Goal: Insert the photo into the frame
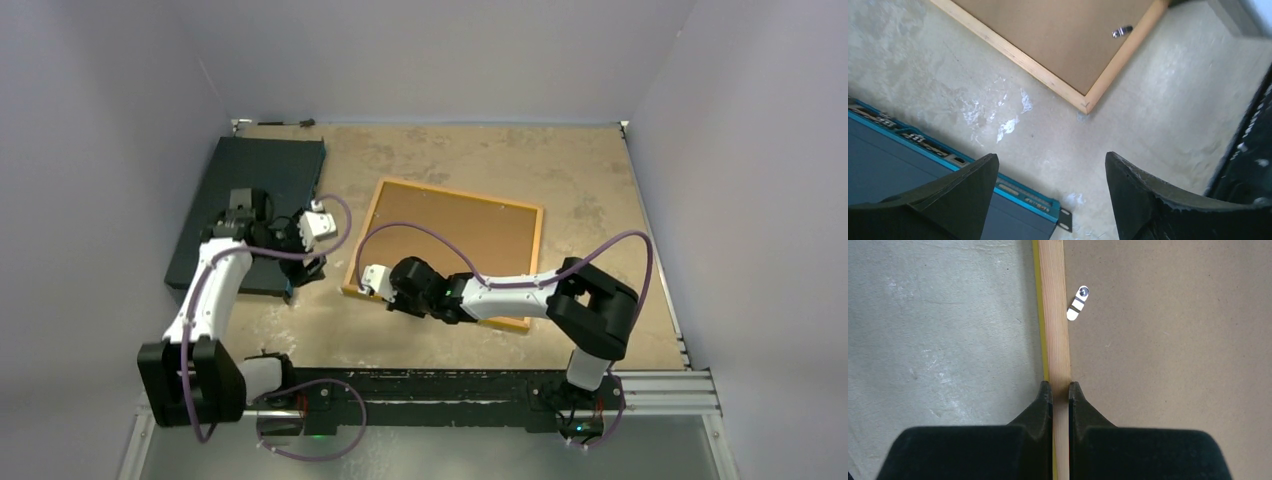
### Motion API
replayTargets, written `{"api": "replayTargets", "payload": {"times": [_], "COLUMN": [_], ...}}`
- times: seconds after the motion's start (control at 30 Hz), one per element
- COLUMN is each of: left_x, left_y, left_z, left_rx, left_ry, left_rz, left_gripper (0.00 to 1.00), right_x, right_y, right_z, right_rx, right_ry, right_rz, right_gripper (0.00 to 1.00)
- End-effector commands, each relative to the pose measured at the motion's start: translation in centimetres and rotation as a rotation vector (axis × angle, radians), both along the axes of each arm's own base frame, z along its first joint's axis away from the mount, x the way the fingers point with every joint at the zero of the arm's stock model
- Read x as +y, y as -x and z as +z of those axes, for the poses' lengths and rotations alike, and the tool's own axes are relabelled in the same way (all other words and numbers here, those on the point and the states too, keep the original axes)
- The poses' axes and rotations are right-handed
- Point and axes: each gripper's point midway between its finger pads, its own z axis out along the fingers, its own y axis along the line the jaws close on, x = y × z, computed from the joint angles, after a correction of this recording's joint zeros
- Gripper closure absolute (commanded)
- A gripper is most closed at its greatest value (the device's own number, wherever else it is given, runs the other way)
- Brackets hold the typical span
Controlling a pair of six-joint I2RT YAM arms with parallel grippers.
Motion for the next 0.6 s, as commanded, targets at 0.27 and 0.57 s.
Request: {"api": "replayTargets", "payload": {"times": [0.27,0.57], "left_x": [-0.6,-2.9], "left_y": [-0.1,1.7], "left_z": [-0.1,-1.5], "left_rx": [-0.689,-0.952], "left_ry": [-0.291,-0.352], "left_rz": [-0.400,-0.630], "left_gripper": [0.24,0.20], "right_x": [2.8,3.2], "right_y": [-2.3,-3.3], "right_z": [8.8,11.4], "right_rx": [-0.034,-0.009], "right_ry": [-0.261,-0.325], "right_rz": [-0.017,-0.012], "right_gripper": [1.00,1.00]}}
